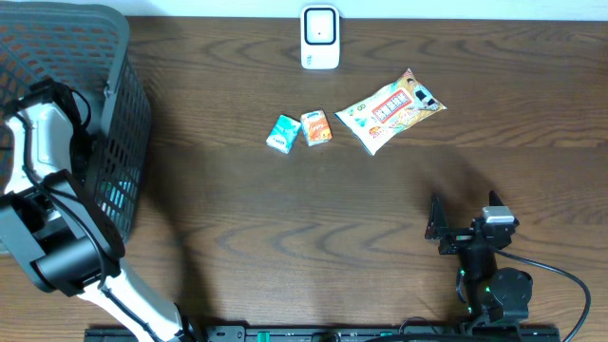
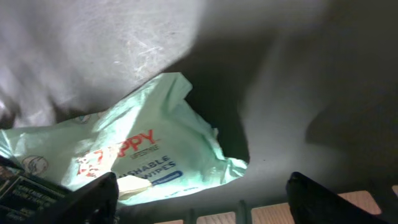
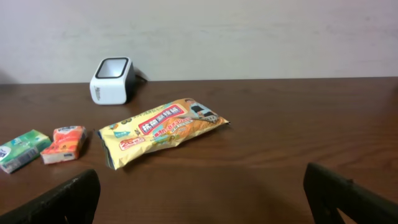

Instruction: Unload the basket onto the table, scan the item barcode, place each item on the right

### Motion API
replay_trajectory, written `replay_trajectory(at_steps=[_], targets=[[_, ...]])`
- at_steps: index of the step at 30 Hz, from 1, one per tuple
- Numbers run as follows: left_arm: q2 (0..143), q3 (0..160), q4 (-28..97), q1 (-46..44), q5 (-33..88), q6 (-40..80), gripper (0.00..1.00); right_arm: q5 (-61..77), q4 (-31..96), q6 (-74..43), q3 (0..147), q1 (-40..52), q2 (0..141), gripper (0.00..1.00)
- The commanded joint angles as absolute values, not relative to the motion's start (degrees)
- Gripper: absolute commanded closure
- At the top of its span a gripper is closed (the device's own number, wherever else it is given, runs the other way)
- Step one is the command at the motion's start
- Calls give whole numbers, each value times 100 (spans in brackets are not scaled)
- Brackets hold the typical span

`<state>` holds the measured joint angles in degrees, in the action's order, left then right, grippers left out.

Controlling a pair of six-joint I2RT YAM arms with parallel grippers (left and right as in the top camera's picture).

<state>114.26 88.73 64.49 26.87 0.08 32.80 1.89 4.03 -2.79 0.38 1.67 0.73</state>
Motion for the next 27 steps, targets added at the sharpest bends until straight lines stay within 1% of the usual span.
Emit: replay_trajectory(at_steps=[1, 7, 10, 14, 15, 16, 17, 18, 19, 20, 21, 27], targets=[[11607, 8812, 6488, 2626, 38, 3203, 16, 187, 427, -336, 32, 106, 60, 1], [11616, 8464, 6259, 2630, -207, 3203, 17, 187, 427, -333, 32, 106, 60, 1], [11616, 8364, 6235, 2633, -307, 3201, 22, 187, 427, -333, 32, 106, 60, 1], [11616, 8350, 6228, 2633, -305, 3199, 36, 187, 427, -333, 32, 106, 60, 1], [11616, 8350, 6226, 2633, -305, 3199, 42, 187, 427, -333, 32, 106, 60, 1], [11616, 8350, 6226, 2633, -305, 3197, 49, 187, 427, -333, 32, 106, 60, 1], [11616, 8353, 6226, 2633, -305, 3197, 57, 187, 425, -333, 32, 106, 60, 1], [11616, 8353, 6226, 2633, -305, 3197, 68, 187, 427, -333, 32, 106, 60, 1], [11616, 8353, 6224, 2633, -305, 3199, 75, 187, 427, -333, 32, 106, 60, 1], [11616, 8353, 6204, 2633, -305, 3197, 89, 187, 427, -333, 32, 106, 60, 1], [11616, 8359, 6184, 2637, -303, 3197, 92, 187, 427, -336, 32, 106, 60, 1], [11533, 8661, 6298, 2781, -294, 3155, 92, 187, 427, -333, 32, 106, 60, 1]])
